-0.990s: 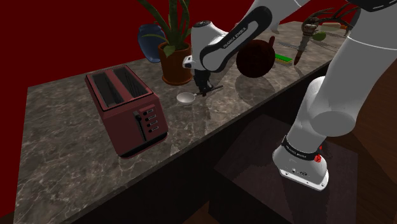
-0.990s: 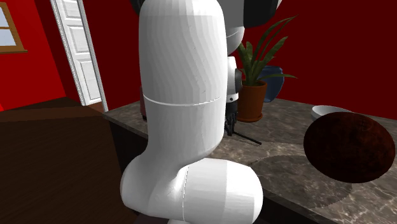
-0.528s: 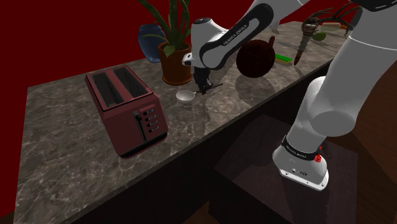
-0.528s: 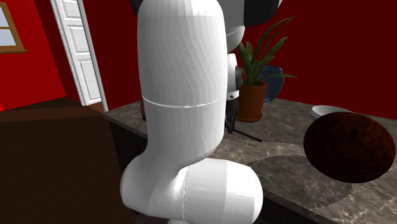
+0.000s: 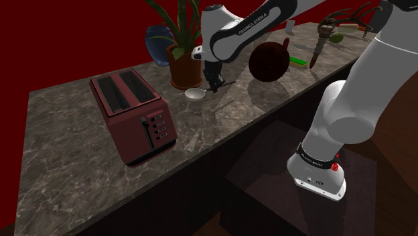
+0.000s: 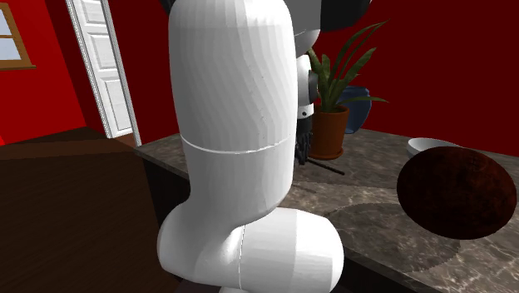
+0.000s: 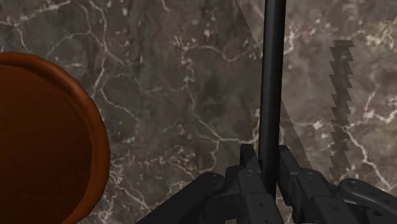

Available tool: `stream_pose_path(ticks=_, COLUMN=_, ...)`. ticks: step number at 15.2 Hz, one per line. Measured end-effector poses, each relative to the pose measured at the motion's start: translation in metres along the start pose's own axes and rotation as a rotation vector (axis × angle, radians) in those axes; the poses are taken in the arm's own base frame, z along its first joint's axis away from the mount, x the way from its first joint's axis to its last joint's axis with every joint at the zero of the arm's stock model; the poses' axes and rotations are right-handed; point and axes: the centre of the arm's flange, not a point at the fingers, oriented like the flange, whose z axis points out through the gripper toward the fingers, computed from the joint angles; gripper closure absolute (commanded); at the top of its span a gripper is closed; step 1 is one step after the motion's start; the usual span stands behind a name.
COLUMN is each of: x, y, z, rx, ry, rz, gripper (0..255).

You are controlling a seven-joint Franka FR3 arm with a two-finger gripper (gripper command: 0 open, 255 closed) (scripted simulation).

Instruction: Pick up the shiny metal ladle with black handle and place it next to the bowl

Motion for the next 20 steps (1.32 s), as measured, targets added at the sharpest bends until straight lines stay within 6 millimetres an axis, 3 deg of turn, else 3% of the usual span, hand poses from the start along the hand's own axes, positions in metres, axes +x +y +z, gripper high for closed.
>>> stream_pose_path(ticks=20, x=-0.016, y=0.013, z=-0.101, rx=0.000, ry=0.000, rz=0.000, gripper=255)
